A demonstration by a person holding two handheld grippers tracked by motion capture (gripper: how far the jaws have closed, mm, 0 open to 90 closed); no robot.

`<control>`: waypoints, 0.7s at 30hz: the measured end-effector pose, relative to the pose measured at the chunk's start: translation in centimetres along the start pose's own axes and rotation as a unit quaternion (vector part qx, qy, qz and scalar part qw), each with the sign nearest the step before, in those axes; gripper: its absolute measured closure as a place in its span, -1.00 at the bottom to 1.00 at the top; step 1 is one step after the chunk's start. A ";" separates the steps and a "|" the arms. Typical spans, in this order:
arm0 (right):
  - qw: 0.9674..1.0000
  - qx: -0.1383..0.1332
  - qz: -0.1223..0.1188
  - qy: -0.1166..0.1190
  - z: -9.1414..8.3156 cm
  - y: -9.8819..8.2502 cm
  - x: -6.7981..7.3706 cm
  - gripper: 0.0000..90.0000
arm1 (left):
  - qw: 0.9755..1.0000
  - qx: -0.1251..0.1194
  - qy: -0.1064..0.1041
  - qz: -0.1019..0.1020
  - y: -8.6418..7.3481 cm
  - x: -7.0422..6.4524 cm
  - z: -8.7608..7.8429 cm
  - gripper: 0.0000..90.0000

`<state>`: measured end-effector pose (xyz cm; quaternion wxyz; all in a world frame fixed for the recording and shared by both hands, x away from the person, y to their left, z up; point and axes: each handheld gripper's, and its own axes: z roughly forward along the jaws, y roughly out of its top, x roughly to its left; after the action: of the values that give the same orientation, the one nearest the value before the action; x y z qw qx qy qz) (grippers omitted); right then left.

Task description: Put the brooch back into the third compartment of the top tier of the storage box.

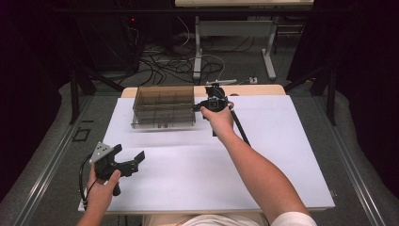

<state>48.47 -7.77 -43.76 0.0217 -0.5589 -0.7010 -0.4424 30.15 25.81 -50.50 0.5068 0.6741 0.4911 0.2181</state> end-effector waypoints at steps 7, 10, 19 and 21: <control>1.000 -0.005 0.003 -0.002 0.6 -0.1 0.0 1.00 | 1.000 0.000 -0.002 -0.002 0.0 0.0 0.1 -0.99; 1.000 -0.010 0.003 0.000 1.0 -0.1 0.0 1.00 | 1.000 0.000 -0.002 -0.003 0.0 0.0 0.1 -0.99; 1.000 -0.006 0.001 -0.002 1.8 -0.3 0.2 1.00 | 1.000 0.001 -0.002 -0.002 0.0 0.0 0.1 -0.99; 1.000 -0.007 0.001 -0.001 1.9 -0.4 0.2 1.00 | 1.000 0.003 -0.003 0.000 0.0 -0.1 0.2 -0.99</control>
<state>48.98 -6.36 -45.05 0.0173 -0.5598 -0.6975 -0.4471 30.28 25.66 -50.60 0.5059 0.6762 0.4907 0.2144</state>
